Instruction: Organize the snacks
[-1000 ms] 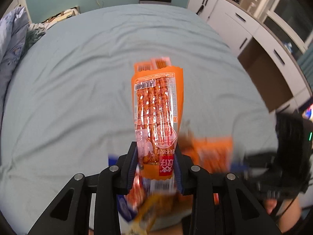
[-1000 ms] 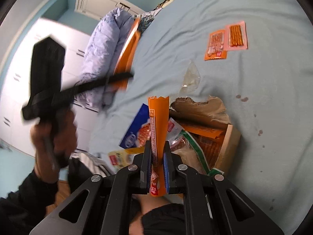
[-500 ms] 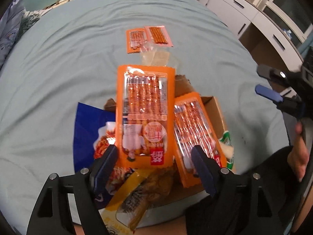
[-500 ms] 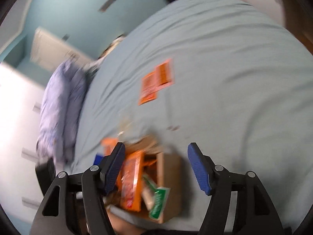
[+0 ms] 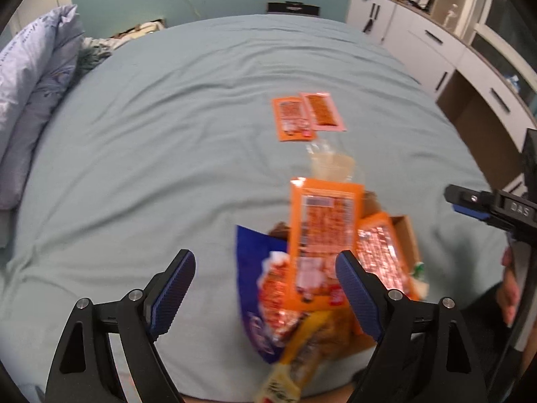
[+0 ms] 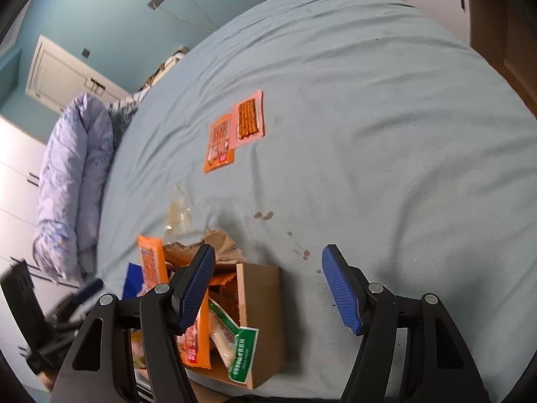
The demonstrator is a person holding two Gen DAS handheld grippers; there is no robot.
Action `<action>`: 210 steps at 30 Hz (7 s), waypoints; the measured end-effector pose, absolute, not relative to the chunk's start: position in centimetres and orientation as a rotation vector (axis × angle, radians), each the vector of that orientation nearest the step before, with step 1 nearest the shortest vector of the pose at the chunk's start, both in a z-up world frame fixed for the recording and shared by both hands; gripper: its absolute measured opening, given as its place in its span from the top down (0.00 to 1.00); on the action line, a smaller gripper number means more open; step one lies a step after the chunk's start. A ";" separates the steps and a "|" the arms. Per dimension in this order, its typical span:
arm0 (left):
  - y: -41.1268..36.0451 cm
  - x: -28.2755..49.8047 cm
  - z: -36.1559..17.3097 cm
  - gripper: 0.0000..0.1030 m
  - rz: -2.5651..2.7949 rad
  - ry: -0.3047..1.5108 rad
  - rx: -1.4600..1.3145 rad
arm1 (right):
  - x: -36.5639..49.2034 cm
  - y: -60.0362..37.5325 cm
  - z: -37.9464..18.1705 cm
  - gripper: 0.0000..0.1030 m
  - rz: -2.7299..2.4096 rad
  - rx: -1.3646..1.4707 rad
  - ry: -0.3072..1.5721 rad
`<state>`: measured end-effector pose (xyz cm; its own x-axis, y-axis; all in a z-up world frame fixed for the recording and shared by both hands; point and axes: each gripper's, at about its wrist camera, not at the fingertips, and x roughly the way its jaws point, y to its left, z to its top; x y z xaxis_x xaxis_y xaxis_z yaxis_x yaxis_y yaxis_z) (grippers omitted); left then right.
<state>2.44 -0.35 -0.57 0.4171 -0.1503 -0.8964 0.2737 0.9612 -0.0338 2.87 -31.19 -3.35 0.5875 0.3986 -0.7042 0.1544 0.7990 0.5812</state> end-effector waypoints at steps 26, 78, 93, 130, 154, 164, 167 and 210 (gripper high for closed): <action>2.3 6.7 -0.8 0.16 -0.197 1.135 0.108 | 17.0 -30.1 -5.1 0.37 0.024 0.381 0.998; -2.4 12.4 0.9 0.15 -0.138 1.054 0.120 | 21.1 -32.9 -4.4 0.69 0.093 0.650 0.886; -13.7 28.4 -10.6 0.06 -0.167 1.445 0.237 | 8.3 -37.0 -7.6 0.69 0.170 0.809 0.921; -4.6 3.8 2.1 0.66 -0.501 1.270 0.046 | 11.2 -33.3 -5.6 0.69 0.028 0.697 0.942; 4.2 1.2 0.6 0.04 -0.237 1.091 0.073 | 1.8 -21.8 -1.0 0.40 0.380 0.462 0.833; 3.4 1.2 -0.3 0.04 -0.215 1.103 0.158 | -3.1 -22.8 -1.1 0.21 0.162 0.315 0.801; 3.0 1.2 0.0 0.03 -0.217 1.098 0.163 | -1.7 -21.9 -2.1 0.21 0.168 0.334 0.857; 1.2 0.6 -0.7 0.01 -0.162 1.061 0.326 | -1.4 -18.3 -1.5 0.22 0.105 0.046 0.840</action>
<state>0.59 1.17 -0.65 0.4822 0.0253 -0.8757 0.2853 0.9406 0.1843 -1.40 -18.31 -1.53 0.6627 0.1110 -0.7406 -0.0746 0.9938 0.0822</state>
